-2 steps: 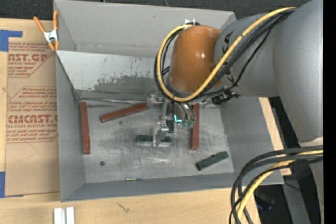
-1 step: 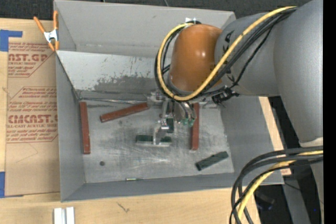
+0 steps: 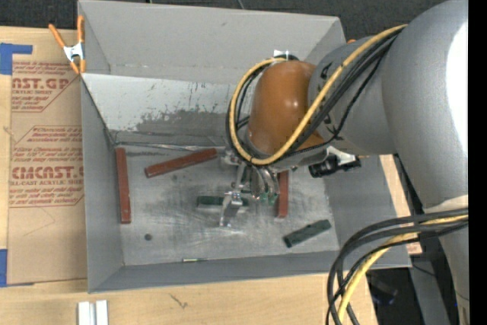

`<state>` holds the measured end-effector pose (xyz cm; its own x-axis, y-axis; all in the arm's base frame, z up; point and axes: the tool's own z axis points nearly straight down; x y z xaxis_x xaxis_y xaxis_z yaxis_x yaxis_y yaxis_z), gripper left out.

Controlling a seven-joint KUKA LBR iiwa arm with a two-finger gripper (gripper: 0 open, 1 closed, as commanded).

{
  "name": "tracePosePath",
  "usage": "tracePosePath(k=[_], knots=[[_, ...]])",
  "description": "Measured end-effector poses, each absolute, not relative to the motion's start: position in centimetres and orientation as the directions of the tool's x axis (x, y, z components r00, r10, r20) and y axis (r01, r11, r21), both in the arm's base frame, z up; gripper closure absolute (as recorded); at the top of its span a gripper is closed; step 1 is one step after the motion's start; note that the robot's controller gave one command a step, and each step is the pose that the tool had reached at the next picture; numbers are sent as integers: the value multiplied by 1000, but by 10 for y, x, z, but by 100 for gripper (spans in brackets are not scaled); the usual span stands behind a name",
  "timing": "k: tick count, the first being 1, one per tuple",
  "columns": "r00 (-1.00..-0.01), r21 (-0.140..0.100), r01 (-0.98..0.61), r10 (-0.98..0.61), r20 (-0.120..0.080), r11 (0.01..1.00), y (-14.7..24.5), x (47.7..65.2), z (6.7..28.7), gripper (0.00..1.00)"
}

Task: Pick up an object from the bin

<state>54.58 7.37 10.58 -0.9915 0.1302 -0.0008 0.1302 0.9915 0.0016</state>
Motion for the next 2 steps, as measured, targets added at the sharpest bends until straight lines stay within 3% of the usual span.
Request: tracePosePath(k=[1, 2], knots=[[-993, 0, 117, 117, -1, 993, 72, 543, 110, 0], [-973, 1, 230, 230, 1, 973, 78, 532, 108, 0]])
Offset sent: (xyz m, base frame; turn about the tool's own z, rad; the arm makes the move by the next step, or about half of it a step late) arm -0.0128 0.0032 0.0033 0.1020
